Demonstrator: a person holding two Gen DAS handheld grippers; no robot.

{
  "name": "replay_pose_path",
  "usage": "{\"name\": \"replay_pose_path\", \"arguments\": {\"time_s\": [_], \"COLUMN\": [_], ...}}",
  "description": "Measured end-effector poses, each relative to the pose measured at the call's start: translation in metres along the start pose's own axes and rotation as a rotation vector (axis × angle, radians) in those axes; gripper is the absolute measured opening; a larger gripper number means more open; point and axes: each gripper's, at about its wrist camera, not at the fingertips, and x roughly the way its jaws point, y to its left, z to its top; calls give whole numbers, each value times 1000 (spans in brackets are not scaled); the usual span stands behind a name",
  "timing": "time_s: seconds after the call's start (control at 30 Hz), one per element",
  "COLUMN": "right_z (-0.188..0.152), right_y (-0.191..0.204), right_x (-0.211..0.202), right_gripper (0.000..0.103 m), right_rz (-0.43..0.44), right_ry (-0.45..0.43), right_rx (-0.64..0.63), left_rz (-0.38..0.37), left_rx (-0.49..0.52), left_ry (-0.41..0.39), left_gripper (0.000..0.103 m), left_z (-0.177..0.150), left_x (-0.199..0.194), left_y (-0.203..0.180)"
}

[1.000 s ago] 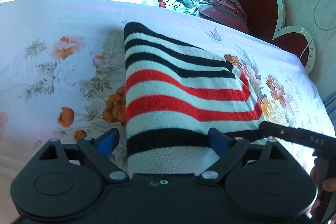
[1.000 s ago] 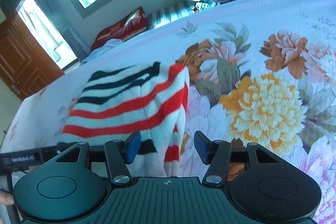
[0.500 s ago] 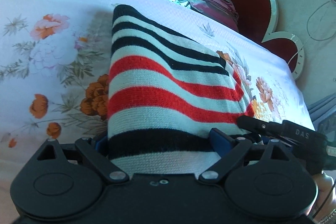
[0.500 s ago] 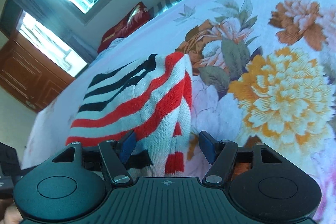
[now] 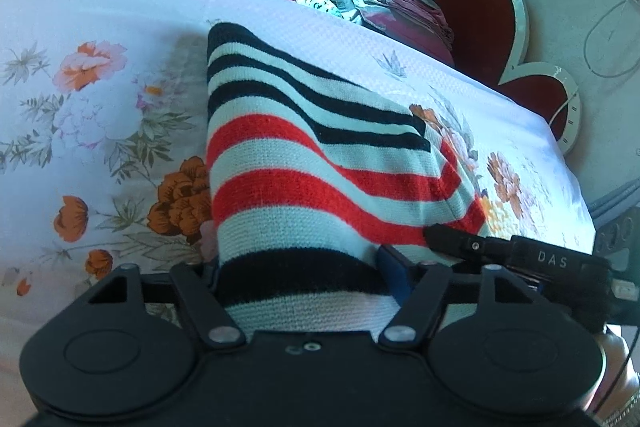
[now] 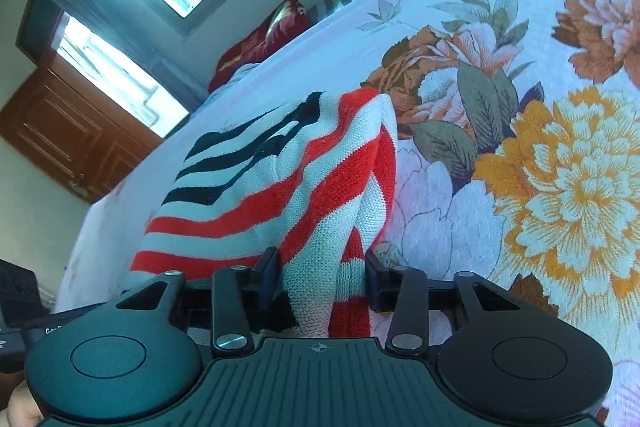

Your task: Fold small clothes

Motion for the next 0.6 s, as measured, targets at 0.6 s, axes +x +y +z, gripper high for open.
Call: {"name": "replay_pose_path", "arguments": {"time_s": [0.6], "right_z": [-11], "right_y": [86], "right_x": [-31], "right_gripper": [33], "right_rz": [104], "right_ry": [-93], "right_rx": [-14], "left_rz": [34], "left_rx": [114], "left_ry": [-113], "left_gripper": [46], "left_z": [1], "left_x": [-85], "left_y": [-2]}}
